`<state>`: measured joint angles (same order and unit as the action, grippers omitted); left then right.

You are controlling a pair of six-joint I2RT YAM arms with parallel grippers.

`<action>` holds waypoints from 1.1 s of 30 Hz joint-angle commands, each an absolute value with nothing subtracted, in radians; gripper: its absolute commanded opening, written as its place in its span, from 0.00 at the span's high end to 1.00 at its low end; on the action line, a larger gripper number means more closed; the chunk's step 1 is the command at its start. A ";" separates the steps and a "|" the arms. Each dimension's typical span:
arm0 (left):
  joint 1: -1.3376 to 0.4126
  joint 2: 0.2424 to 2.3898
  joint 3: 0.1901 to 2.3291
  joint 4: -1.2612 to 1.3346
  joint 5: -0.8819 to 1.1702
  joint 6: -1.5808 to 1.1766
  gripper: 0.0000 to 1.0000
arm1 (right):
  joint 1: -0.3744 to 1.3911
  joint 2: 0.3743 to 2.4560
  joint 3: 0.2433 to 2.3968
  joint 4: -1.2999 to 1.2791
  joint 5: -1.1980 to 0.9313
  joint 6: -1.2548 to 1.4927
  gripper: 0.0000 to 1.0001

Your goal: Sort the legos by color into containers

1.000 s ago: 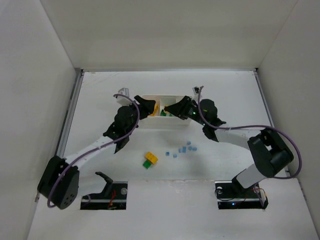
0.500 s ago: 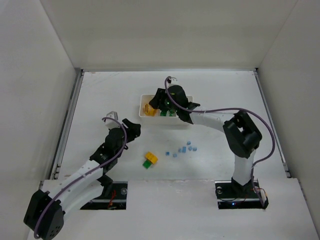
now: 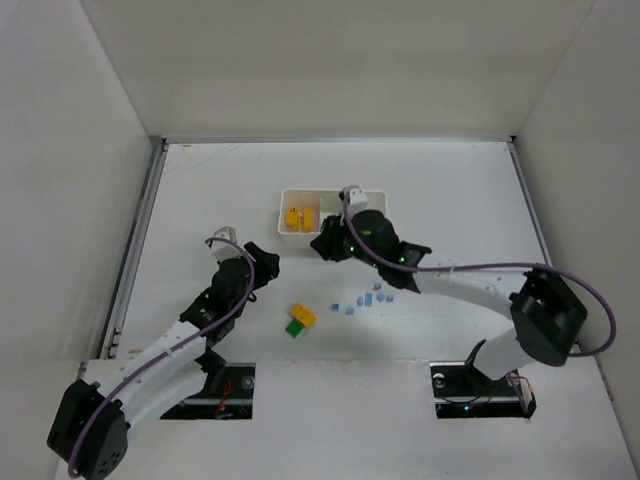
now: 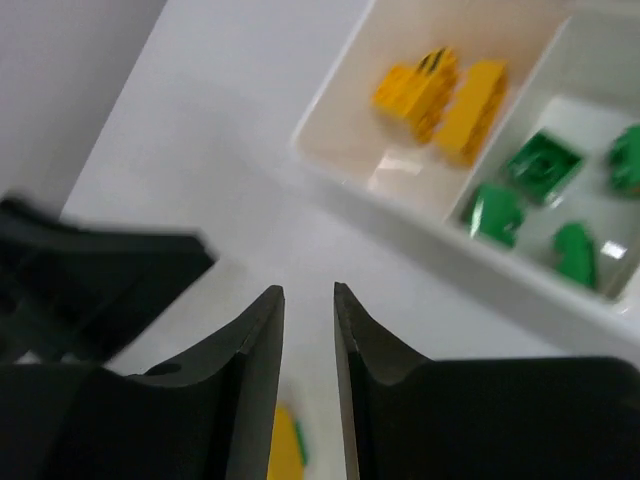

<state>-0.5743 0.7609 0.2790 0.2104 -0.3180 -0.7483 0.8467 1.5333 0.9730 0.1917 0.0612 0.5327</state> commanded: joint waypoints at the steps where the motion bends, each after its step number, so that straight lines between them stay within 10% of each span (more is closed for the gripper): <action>1: -0.568 0.768 0.299 0.201 -0.330 -0.741 0.52 | 0.996 1.436 0.855 0.215 0.067 0.424 0.61; 5: -0.567 0.779 0.319 0.192 -0.327 -0.729 0.54 | 1.126 1.405 0.763 0.195 0.109 0.394 0.27; 12: -0.564 0.788 0.356 0.140 -0.331 -0.716 0.57 | 1.223 1.497 0.775 0.176 0.175 0.393 0.20; 33: -0.597 0.768 0.406 0.080 -0.313 -0.726 0.54 | 1.185 1.537 0.815 0.222 0.262 0.419 0.65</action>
<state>-0.5797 0.7727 0.3500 0.0742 -0.3141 -0.7204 1.2255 1.6222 0.8143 0.1677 0.2222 0.4114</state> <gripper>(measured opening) 0.459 0.439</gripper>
